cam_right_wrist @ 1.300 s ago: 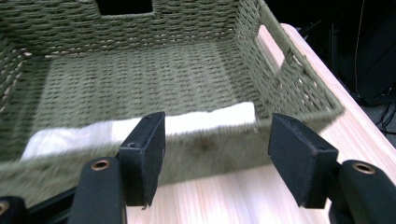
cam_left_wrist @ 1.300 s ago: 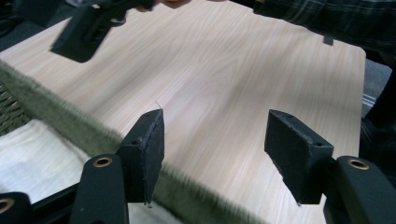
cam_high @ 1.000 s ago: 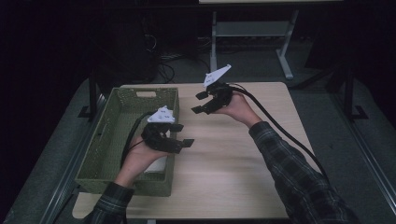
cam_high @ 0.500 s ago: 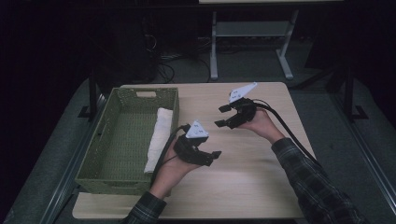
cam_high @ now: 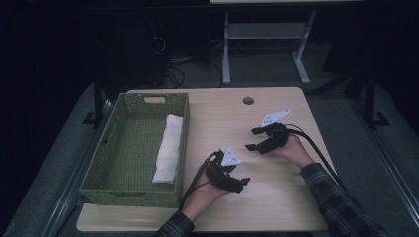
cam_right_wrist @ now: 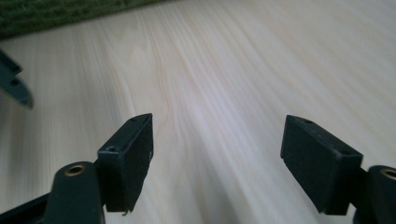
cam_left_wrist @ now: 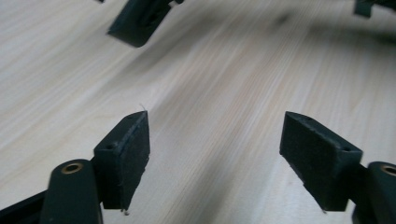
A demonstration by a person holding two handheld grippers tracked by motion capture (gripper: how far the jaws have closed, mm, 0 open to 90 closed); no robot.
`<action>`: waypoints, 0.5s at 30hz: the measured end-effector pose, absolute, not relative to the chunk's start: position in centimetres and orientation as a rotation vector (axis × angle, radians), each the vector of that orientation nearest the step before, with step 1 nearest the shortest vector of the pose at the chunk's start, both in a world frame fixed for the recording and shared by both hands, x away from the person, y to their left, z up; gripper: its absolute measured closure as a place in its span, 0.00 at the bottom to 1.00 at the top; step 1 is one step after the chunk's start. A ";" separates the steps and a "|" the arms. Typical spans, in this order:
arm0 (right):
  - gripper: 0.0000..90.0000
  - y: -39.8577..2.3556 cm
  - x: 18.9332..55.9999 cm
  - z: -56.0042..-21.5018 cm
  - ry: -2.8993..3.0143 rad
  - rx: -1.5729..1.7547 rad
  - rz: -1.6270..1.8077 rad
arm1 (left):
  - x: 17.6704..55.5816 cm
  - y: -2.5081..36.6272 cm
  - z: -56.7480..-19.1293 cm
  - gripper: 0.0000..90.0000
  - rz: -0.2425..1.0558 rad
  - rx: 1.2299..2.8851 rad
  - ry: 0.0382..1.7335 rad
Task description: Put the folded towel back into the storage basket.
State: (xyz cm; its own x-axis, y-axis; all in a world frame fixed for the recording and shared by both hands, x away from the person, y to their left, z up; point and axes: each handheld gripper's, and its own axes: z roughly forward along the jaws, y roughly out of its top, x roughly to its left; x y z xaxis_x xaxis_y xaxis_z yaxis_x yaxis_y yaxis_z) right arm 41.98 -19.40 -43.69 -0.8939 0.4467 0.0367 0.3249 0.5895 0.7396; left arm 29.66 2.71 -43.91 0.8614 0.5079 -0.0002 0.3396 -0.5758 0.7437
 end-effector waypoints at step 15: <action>0.21 -24.2 38.3 -47.0 2.578 0.867 1.100 | 30.0 2.9 -46.5 0.20 0.284 2.242 0.610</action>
State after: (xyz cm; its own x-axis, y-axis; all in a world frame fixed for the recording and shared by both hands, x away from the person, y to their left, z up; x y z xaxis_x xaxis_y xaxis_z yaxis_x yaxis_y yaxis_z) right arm 38.32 -24.20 -46.96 -0.8058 0.5909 0.0383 0.4365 0.5490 0.7128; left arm 29.97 2.94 -46.52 0.8599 0.5104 0.0102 0.3359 -0.5808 0.7415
